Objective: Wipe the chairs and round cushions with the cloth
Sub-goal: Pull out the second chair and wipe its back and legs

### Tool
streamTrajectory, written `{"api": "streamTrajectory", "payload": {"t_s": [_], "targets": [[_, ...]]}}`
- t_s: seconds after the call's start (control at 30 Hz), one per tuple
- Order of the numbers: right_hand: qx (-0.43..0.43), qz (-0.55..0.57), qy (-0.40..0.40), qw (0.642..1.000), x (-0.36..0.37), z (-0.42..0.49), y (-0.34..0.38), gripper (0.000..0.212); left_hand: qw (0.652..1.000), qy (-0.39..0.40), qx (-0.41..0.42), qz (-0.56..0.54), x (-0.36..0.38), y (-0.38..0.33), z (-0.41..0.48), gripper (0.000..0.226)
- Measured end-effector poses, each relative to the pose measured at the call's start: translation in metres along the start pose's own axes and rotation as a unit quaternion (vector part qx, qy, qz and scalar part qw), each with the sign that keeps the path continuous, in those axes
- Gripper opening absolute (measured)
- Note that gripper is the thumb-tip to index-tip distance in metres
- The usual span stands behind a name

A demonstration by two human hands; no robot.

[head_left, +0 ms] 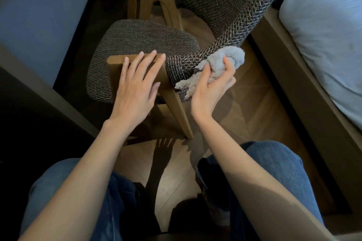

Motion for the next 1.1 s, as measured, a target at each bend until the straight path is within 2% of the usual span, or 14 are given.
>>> {"api": "streamTrajectory", "payload": {"t_s": [0.1,0.23,0.27,0.3,0.37,0.43,0.63,0.8,0.9,1.0,1.1], "targets": [[0.026,-0.012,0.017,0.999,0.002,-0.002,-0.014,0.032,1.000,0.001,-0.013,0.000,-0.002,0.009,-0.002,0.062],[0.118,-0.031,0.095,0.988,0.003,-0.019,-0.046,0.030,1.000,0.003,-0.009,0.000,-0.005,0.014,-0.005,0.061],[0.117,-0.035,0.096,0.988,0.000,-0.023,-0.043,0.031,1.000,0.004,-0.009,-0.002,-0.006,0.015,-0.005,0.061],[0.087,-0.036,0.087,0.992,-0.004,-0.024,-0.033,0.032,1.000,0.005,-0.010,-0.004,-0.006,0.015,-0.005,0.061],[-0.027,-0.025,0.077,0.996,-0.004,-0.019,-0.001,0.035,1.000,0.006,-0.013,-0.008,-0.007,0.017,-0.006,0.061],[-0.106,-0.008,0.110,0.988,0.005,-0.016,0.022,0.038,1.000,0.005,-0.014,-0.007,-0.007,0.018,-0.006,0.061],[-0.093,-0.031,0.147,0.984,0.014,-0.022,0.006,0.033,1.000,0.007,-0.013,-0.004,-0.007,0.020,-0.008,0.061],[-0.007,-0.074,0.223,0.972,0.007,-0.031,-0.024,0.033,1.000,0.010,-0.010,-0.008,-0.007,0.022,-0.009,0.062],[-0.103,-0.067,0.209,0.970,0.005,-0.029,0.008,0.038,1.000,0.012,-0.010,-0.010,-0.007,0.024,-0.011,0.062],[-0.205,-0.044,0.214,0.954,0.016,-0.025,0.040,0.045,1.000,0.012,-0.017,-0.011,-0.008,0.029,-0.011,0.063],[-0.233,-0.048,0.235,0.942,0.029,-0.021,0.042,0.045,0.999,0.018,-0.029,-0.019,-0.009,0.036,-0.010,0.063]]}}
Point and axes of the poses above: each hand's wrist, its own z-axis towards the middle knuckle, its own x-axis out of the palm, y = z × x, the point moved 6 cm from there along z, towards the middle knuckle, and after that the axes turned 13 degrees about -x, right-handed, at the moved point
